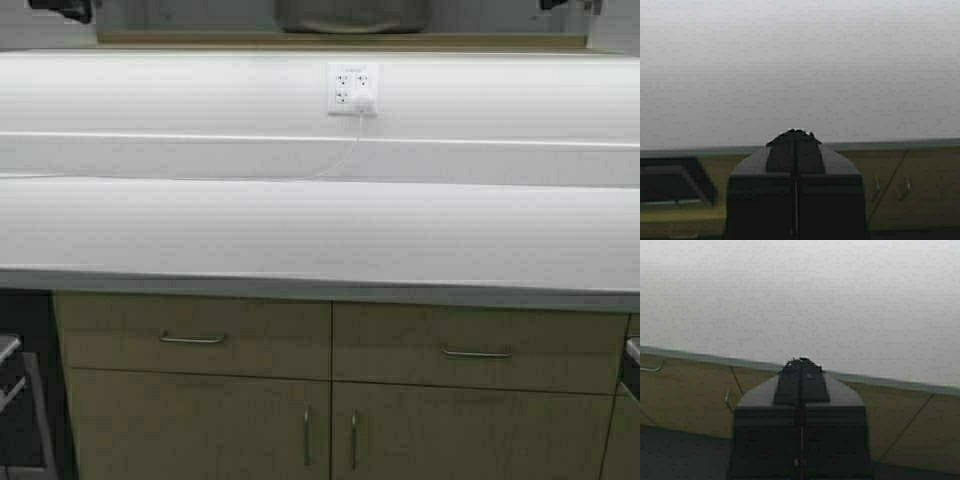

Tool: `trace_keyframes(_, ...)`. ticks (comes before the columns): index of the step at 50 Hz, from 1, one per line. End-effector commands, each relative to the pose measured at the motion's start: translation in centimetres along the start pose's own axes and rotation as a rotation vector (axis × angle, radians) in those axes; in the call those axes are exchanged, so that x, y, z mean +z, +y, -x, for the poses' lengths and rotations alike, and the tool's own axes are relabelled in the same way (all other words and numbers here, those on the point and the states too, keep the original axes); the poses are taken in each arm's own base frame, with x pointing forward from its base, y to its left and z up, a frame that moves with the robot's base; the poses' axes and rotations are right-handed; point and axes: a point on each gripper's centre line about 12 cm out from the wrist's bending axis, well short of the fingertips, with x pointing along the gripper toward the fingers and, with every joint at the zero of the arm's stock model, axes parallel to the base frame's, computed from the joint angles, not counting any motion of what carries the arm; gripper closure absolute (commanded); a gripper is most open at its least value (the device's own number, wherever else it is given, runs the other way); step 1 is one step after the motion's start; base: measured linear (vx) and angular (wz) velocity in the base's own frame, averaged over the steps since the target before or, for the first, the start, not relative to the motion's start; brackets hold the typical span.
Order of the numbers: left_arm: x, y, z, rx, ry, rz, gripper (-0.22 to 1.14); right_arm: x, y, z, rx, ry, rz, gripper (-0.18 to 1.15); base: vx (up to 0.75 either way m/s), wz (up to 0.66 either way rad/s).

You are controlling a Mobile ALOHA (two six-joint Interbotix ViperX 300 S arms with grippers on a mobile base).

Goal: Open the cabinet, put the pot inside, then close it

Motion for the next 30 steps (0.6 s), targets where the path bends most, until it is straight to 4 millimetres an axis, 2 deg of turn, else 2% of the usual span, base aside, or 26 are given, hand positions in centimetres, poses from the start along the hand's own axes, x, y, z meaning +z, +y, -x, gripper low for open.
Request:
trace_keyframes(1, 2.5, 3.1, 0.7, 0.096, -0.053, 0.013, 0.88, 2.8, -2.7, 0.6, -0.096, -0.068, -0.018, 0.89, -0.21, 0.07)
trace_keyframes(8, 4.8, 7.6, 1.4, 0.229, -0.099, 0.047, 0.88, 5.2, -7.3, 1.4, -0.255, -0.131, -0.006, 0.89, -0.17, 0.06)
trace_keyframes(19, 8.1, 14.7, 3.6, 0.437, -0.160, 0.110, 0.88, 7.3, -14.2, 3.3, -0.481, -0.184, -0.052, 0.89, -0.15, 0.01)
trace_keyframes(23, 9.2, 17.2, 4.1, 0.502, -0.177, 0.130, 0.88, 7.9, -16.0, 3.8, -0.532, -0.200, -0.070, 0.89, -0.12, -0.02)
trace_keyframes(30, 11.1, 20.9, 3.7, 0.573, -0.204, 0.146, 0.88, 10.3, -18.5, 3.9, -0.573, -0.263, -0.083, 0.90, -0.09, -0.01)
